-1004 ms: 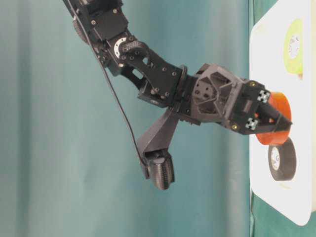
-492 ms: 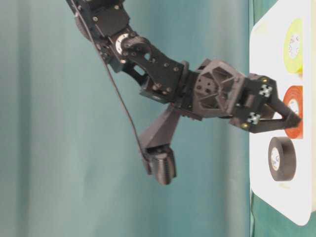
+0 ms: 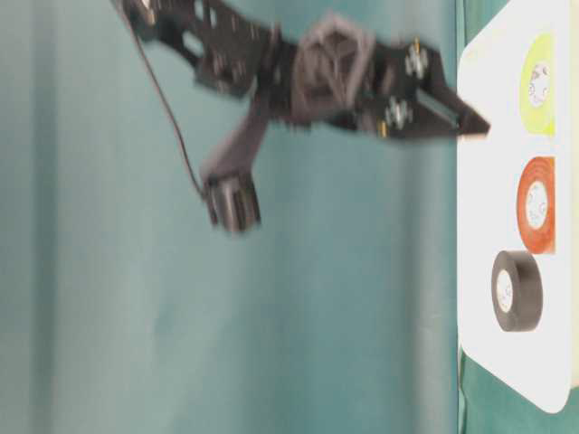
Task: Put the tape into the white case with the right arm.
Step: 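Release the red roll and withdraw the right gripper rightward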
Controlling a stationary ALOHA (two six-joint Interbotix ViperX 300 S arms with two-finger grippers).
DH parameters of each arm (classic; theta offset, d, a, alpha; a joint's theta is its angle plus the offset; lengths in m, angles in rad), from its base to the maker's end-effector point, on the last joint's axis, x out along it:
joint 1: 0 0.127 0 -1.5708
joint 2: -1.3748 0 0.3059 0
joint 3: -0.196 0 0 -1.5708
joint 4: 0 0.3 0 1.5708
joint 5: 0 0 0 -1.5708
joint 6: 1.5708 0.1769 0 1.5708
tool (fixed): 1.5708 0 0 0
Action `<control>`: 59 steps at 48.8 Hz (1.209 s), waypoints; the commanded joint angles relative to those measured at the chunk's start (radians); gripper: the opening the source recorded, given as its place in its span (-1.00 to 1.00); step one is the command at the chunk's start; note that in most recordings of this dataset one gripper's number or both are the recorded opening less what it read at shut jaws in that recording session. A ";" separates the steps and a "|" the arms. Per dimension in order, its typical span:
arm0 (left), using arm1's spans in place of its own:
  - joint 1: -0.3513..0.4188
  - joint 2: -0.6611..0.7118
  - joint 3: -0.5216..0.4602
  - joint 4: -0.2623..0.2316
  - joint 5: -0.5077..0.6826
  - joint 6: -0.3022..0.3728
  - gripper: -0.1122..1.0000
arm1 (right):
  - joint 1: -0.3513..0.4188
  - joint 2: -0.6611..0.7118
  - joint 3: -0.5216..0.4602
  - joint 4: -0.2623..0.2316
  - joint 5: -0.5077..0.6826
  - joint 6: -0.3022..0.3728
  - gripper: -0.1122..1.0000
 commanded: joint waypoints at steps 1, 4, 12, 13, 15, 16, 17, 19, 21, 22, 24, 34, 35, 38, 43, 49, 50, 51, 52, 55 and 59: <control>0.002 0.009 -0.012 -0.002 -0.012 0.000 -0.80 | -0.003 -0.089 0.058 -0.003 -0.018 0.002 0.10; 0.002 0.009 -0.012 0.000 -0.011 0.000 -0.80 | -0.003 -0.130 0.107 -0.003 -0.035 0.002 0.10; 0.002 0.009 -0.012 0.000 -0.011 0.000 -0.80 | -0.003 -0.245 0.241 -0.003 -0.138 0.002 0.10; 0.002 0.009 -0.012 0.000 -0.012 0.000 -0.80 | -0.003 -0.258 0.255 -0.002 -0.152 0.002 0.10; 0.003 0.009 -0.012 0.000 -0.011 0.000 -0.80 | -0.005 -0.284 0.285 -0.003 -0.181 0.002 0.10; 0.002 0.009 -0.012 -0.002 -0.011 0.002 -0.80 | -0.003 -0.298 0.301 -0.002 -0.195 0.002 0.10; 0.002 0.009 -0.012 0.000 -0.012 0.002 -0.80 | -0.005 -0.313 0.316 -0.002 -0.209 0.002 0.10; 0.002 0.009 -0.014 0.000 -0.012 0.002 -0.80 | -0.005 -0.342 0.350 -0.003 -0.232 0.002 0.10; 0.002 0.009 -0.012 0.000 -0.012 0.002 -0.80 | -0.006 -0.380 0.394 -0.003 -0.262 0.002 0.10; 0.002 0.009 -0.014 0.000 -0.011 0.002 -0.80 | -0.006 -0.396 0.411 -0.003 -0.273 0.002 0.10; 0.002 0.008 -0.014 -0.002 -0.012 0.002 -0.80 | -0.009 -0.428 0.445 -0.003 -0.296 0.003 0.10; 0.002 0.009 -0.014 0.000 -0.012 0.003 -0.80 | -0.012 -0.624 0.606 -0.002 -0.407 0.003 0.10; 0.002 0.009 -0.014 0.000 -0.011 0.003 -0.80 | -0.012 -0.647 0.620 -0.002 -0.416 0.003 0.10; 0.002 0.009 -0.014 0.000 -0.011 0.003 -0.80 | -0.012 -0.732 0.676 -0.002 -0.453 0.003 0.10; 0.002 0.009 -0.014 0.000 -0.011 0.003 -0.80 | -0.012 -0.847 0.750 -0.002 -0.485 0.003 0.10; 0.003 0.011 -0.015 0.000 -0.011 0.003 -0.80 | -0.012 -0.953 0.827 -0.002 -0.503 0.003 0.10; 0.003 0.011 -0.015 0.000 -0.012 0.003 -0.80 | -0.012 -0.966 0.838 -0.003 -0.503 0.003 0.10; 0.003 0.009 -0.014 0.000 -0.011 0.005 -0.80 | -0.012 -0.979 0.845 -0.002 -0.505 0.003 0.10; 0.003 0.009 -0.014 0.000 -0.011 0.005 -0.80 | -0.012 -0.989 0.853 -0.002 -0.505 0.003 0.09; 0.005 0.011 -0.015 0.000 -0.011 0.005 -0.80 | -0.012 -1.022 0.873 -0.002 -0.508 0.003 0.10; 0.005 0.011 -0.015 0.000 -0.012 0.005 -0.80 | -0.012 -1.043 0.879 -0.003 -0.512 0.002 0.10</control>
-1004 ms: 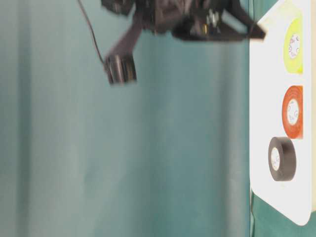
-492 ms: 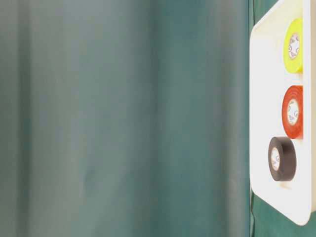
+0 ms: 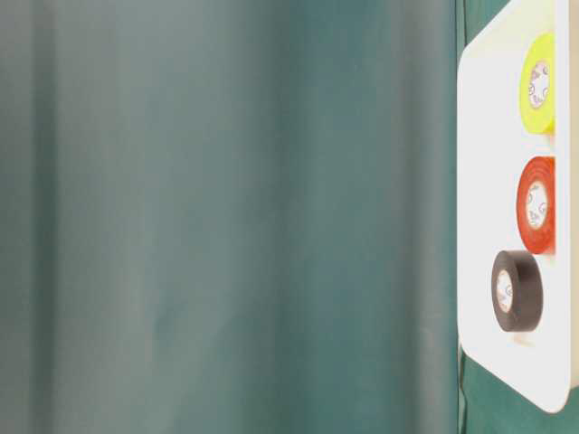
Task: Put the tape into the white case with the right arm.
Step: 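Release the red roll and withdraw the right gripper rightward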
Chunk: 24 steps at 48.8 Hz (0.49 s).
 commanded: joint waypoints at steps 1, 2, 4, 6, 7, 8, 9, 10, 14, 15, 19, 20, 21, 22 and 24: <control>0.005 0.011 -0.015 0.000 -0.011 0.002 -0.80 | -0.002 -0.015 -0.009 0.000 -0.015 0.000 0.10; 0.006 0.011 -0.015 -0.002 -0.011 0.002 -0.80 | -0.002 -0.017 -0.009 0.000 -0.017 0.000 0.10; 0.006 0.011 -0.015 0.000 -0.011 0.002 -0.80 | -0.002 -0.017 -0.011 -0.002 -0.021 0.000 0.10; 0.008 0.011 -0.015 0.000 -0.012 0.002 -0.80 | 0.000 -0.012 -0.011 0.000 -0.028 -0.002 0.10; 0.006 0.011 -0.015 0.000 -0.011 0.002 -0.80 | 0.002 -0.011 -0.009 0.000 -0.031 -0.002 0.10; 0.006 0.011 -0.015 0.000 -0.011 0.002 -0.80 | 0.005 -0.009 -0.008 0.000 -0.035 -0.002 0.10; 0.008 0.011 -0.015 0.000 -0.011 0.002 -0.80 | 0.008 -0.006 -0.006 -0.002 -0.040 -0.002 0.10; 0.006 0.011 -0.015 0.000 -0.012 0.002 -0.80 | 0.011 -0.003 -0.005 -0.002 -0.043 -0.002 0.10; 0.008 0.011 -0.015 0.000 -0.011 0.002 -0.80 | 0.048 0.012 0.000 0.000 -0.066 -0.005 0.10; 0.008 0.011 -0.015 0.000 -0.011 0.002 -0.80 | 0.060 0.015 0.002 -0.002 -0.072 -0.006 0.10; 0.008 0.011 -0.015 0.000 -0.011 0.002 -0.80 | 0.117 0.029 0.002 0.000 -0.080 -0.006 0.10; 0.008 0.011 -0.014 0.000 -0.011 0.002 -0.80 | 0.130 0.032 0.003 0.000 -0.081 -0.006 0.10; 0.008 0.011 -0.015 0.000 -0.011 0.000 -0.80 | 0.146 0.035 0.002 0.000 -0.081 -0.006 0.10; 0.006 0.011 -0.015 0.002 -0.011 0.000 -0.80 | 0.160 0.040 0.003 0.000 -0.081 -0.006 0.10; 0.008 0.011 -0.015 0.000 -0.011 0.002 -0.80 | 0.190 0.049 0.002 0.000 -0.081 -0.006 0.10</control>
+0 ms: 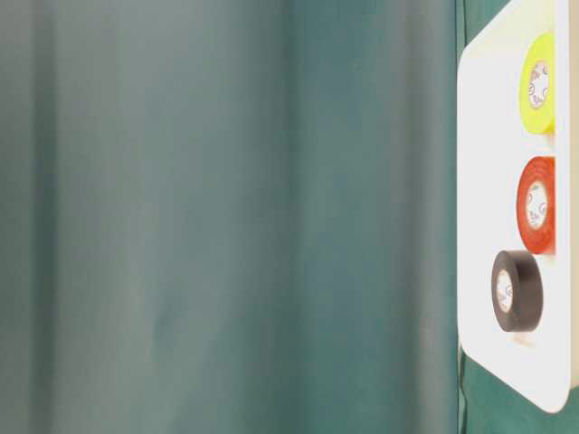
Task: Put the tape into the white case with the right arm.
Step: 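Release the red roll and withdraw the right gripper rightward, then move the right gripper down to the white tape roll at front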
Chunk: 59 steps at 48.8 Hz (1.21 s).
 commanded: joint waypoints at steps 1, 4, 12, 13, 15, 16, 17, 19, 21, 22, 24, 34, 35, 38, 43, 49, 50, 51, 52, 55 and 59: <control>0.005 0.011 -0.015 0.000 -0.011 0.002 -0.80 | 0.055 0.026 -0.012 0.000 -0.011 0.002 0.10; 0.005 0.011 -0.015 0.000 -0.009 0.002 -0.80 | 0.081 0.040 -0.014 0.000 -0.011 0.002 0.10; 0.005 0.011 -0.015 0.000 -0.011 0.002 -0.80 | 0.097 0.083 -0.025 -0.014 -0.011 0.002 0.10; 0.005 0.011 -0.015 0.000 -0.009 0.002 -0.80 | 0.097 0.087 -0.028 -0.018 -0.012 0.002 0.10; 0.005 0.011 -0.015 0.000 -0.009 0.002 -0.80 | 0.097 0.104 -0.038 -0.028 -0.015 0.002 0.10; 0.005 0.011 -0.015 0.000 -0.011 0.002 -0.80 | 0.097 0.110 -0.043 -0.032 -0.017 0.002 0.10; 0.005 0.011 -0.015 0.000 -0.009 0.002 -0.80 | 0.097 0.120 -0.051 -0.035 -0.018 0.002 0.10; 0.005 0.011 -0.015 0.000 -0.009 0.002 -0.80 | 0.097 0.140 -0.064 -0.040 -0.023 0.003 0.10; 0.005 0.011 -0.015 0.000 -0.009 0.002 -0.80 | 0.098 0.166 -0.084 -0.044 -0.028 0.002 0.10; 0.005 0.011 -0.014 0.000 -0.009 0.002 -0.80 | 0.097 0.181 -0.094 -0.046 -0.031 0.002 0.10; 0.005 0.011 -0.014 0.000 -0.009 0.002 -0.80 | 0.098 0.218 -0.115 -0.049 -0.040 0.002 0.10; 0.005 0.009 -0.014 0.000 -0.009 0.002 -0.80 | 0.098 0.459 -0.270 -0.060 -0.080 0.002 0.10; 0.005 0.009 -0.014 0.000 -0.009 0.002 -0.80 | 0.098 0.480 -0.288 -0.060 -0.081 0.002 0.10; 0.005 0.011 -0.014 0.000 -0.011 0.002 -0.80 | 0.098 0.549 -0.341 -0.060 -0.080 0.002 0.10; 0.005 0.009 -0.014 0.000 -0.009 0.000 -0.80 | 0.098 0.661 -0.437 -0.060 -0.081 0.003 0.10; 0.005 0.009 -0.014 0.000 -0.009 0.000 -0.80 | 0.098 0.795 -0.572 -0.060 -0.078 0.006 0.10; 0.005 0.008 -0.014 0.000 -0.009 0.000 -0.80 | 0.098 0.815 -0.595 -0.060 -0.077 0.006 0.10; 0.005 0.009 -0.014 0.000 -0.009 0.000 -0.80 | 0.098 0.834 -0.617 -0.060 -0.078 0.005 0.10; 0.005 0.009 -0.014 0.000 -0.009 0.000 -0.80 | 0.098 0.853 -0.638 -0.060 -0.077 0.005 0.10; 0.005 0.008 -0.014 0.000 -0.009 0.000 -0.80 | 0.098 0.910 -0.699 -0.060 -0.075 0.005 0.10; 0.005 0.008 -0.014 0.000 -0.009 0.000 -0.80 | 0.098 0.979 -0.773 -0.060 -0.074 0.003 0.10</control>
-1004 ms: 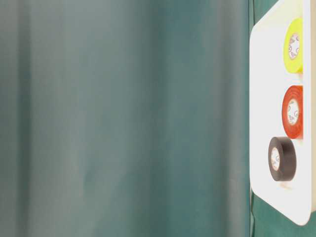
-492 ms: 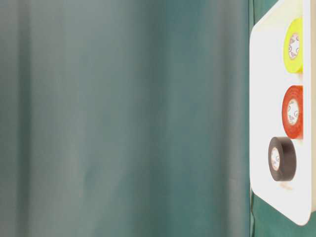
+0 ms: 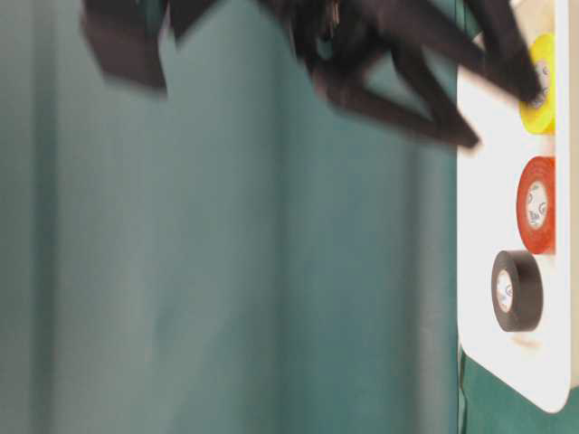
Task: Put the tape into the white case with the right arm.
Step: 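Move the right gripper down to the white tape roll at front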
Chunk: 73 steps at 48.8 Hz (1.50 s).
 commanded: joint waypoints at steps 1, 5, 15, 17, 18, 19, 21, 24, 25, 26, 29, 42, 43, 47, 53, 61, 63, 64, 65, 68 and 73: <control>0.003 0.009 -0.014 0.000 -0.012 -0.002 -0.80 | 0.002 0.063 -0.103 -0.003 -0.005 -0.002 0.10; 0.003 0.008 -0.014 0.000 -0.012 0.000 -0.80 | 0.002 0.124 -0.170 -0.003 -0.003 0.005 0.10; 0.003 0.009 -0.014 0.000 -0.011 0.000 -0.80 | 0.028 0.259 -0.319 -0.002 0.008 0.005 0.10; 0.003 0.009 -0.014 0.000 -0.012 0.000 -0.80 | 0.034 0.279 -0.344 -0.002 0.017 0.006 0.10; 0.003 0.008 -0.014 0.000 -0.011 0.000 -0.80 | 0.037 0.288 -0.356 -0.002 0.021 0.006 0.10; 0.003 0.008 -0.014 0.000 -0.012 0.000 -0.80 | 0.040 0.296 -0.368 -0.002 0.028 0.005 0.10; 0.003 0.008 -0.014 0.000 -0.011 0.000 -0.80 | 0.044 0.313 -0.393 -0.002 0.038 0.006 0.10; 0.003 0.008 -0.014 0.000 -0.012 0.000 -0.80 | 0.049 0.342 -0.426 0.000 0.055 0.006 0.10; 0.003 0.008 -0.012 0.000 -0.012 0.000 -0.80 | 0.051 0.350 -0.436 -0.002 0.060 0.006 0.10; 0.003 0.009 -0.012 0.000 -0.012 0.000 -0.80 | 0.052 0.356 -0.445 0.000 0.063 0.006 0.10; 0.003 0.008 -0.012 0.000 -0.012 0.000 -0.80 | 0.054 0.374 -0.466 -0.002 0.077 0.006 0.10; 0.003 0.008 -0.012 0.000 -0.012 0.000 -0.80 | 0.054 0.420 -0.522 -0.002 0.098 0.006 0.10; 0.003 0.008 -0.012 0.000 -0.011 0.000 -0.80 | 0.054 0.422 -0.522 0.000 0.100 0.006 0.10; 0.003 0.009 -0.012 0.000 -0.012 0.000 -0.80 | 0.054 0.433 -0.529 0.005 0.115 0.008 0.10; 0.003 0.008 -0.012 0.000 -0.011 0.002 -0.80 | 0.054 0.454 -0.545 0.005 0.153 0.026 0.10; 0.003 0.008 -0.012 0.000 -0.012 0.002 -0.80 | 0.055 0.494 -0.561 0.005 0.164 0.035 0.10; 0.003 0.008 -0.012 0.000 -0.011 0.000 -0.80 | 0.055 0.503 -0.566 0.003 0.164 0.035 0.10; 0.003 0.008 -0.012 0.000 -0.011 0.002 -0.80 | 0.057 0.508 -0.569 0.005 0.164 0.035 0.10; 0.003 0.009 -0.012 0.000 -0.011 0.002 -0.80 | 0.057 0.514 -0.571 0.005 0.164 0.035 0.10; 0.003 0.008 -0.012 0.000 -0.011 0.000 -0.80 | 0.058 0.531 -0.577 0.003 0.163 0.035 0.10; 0.003 0.008 -0.012 0.000 -0.012 0.002 -0.80 | 0.058 0.554 -0.589 0.003 0.169 0.035 0.10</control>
